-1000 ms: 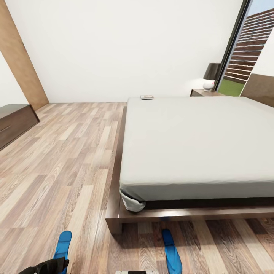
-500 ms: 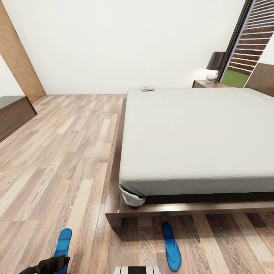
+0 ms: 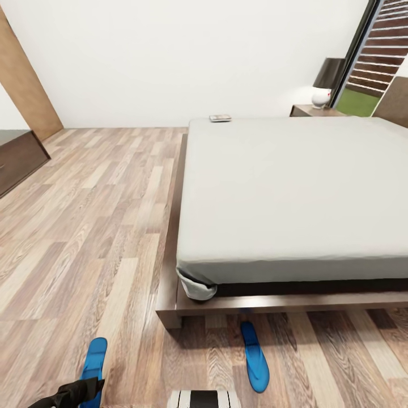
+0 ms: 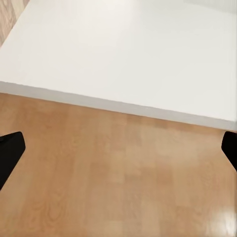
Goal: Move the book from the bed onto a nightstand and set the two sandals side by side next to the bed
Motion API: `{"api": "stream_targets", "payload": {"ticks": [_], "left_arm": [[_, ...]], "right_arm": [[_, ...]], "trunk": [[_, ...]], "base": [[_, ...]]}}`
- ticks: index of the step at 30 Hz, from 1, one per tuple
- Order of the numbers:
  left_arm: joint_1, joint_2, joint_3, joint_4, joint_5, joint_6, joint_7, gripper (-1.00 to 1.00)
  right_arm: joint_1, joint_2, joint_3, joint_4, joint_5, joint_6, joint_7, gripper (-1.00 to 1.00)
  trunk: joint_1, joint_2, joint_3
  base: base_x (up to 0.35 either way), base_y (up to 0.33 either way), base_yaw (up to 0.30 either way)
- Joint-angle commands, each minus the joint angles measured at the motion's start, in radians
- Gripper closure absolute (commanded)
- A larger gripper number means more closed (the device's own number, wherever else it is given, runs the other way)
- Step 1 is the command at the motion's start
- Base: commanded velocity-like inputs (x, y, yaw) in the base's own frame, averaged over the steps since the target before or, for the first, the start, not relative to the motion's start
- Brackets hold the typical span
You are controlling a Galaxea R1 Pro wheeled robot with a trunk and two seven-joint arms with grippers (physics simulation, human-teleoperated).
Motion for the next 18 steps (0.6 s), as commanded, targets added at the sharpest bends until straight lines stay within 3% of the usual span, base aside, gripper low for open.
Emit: {"api": "stream_targets", "payload": {"ticks": [1, 11, 18], "left_arm": [[0.0, 0.0, 0.0, -0.003, -0.008, -0.005, -0.004, 1.0], [0.0, -0.001, 0.0, -0.005, -0.008, 0.028, -0.005, 1.0], [-0.001, 0.0, -0.001, -0.01, -0.008, 0.052, -0.005, 1.0]], "right_arm": [[0.0, 0.0, 0.004, 0.001, -0.004, -0.002, -0.002, -1.0], [0.0, 0.002, 0.005, 0.0, -0.004, -0.002, -0.001, -1.0], [0.0, 0.002, 0.006, 0.0, -0.004, -0.002, -0.001, -1.0]], "trunk": [[0.0, -0.001, -0.005], [0.005, -0.003, -0.043], [0.005, -0.003, -0.043]], "base": [[0.0, 0.0, 0.0], [0.0, 0.0, 0.0], [0.0, 0.0, 0.0]]}}
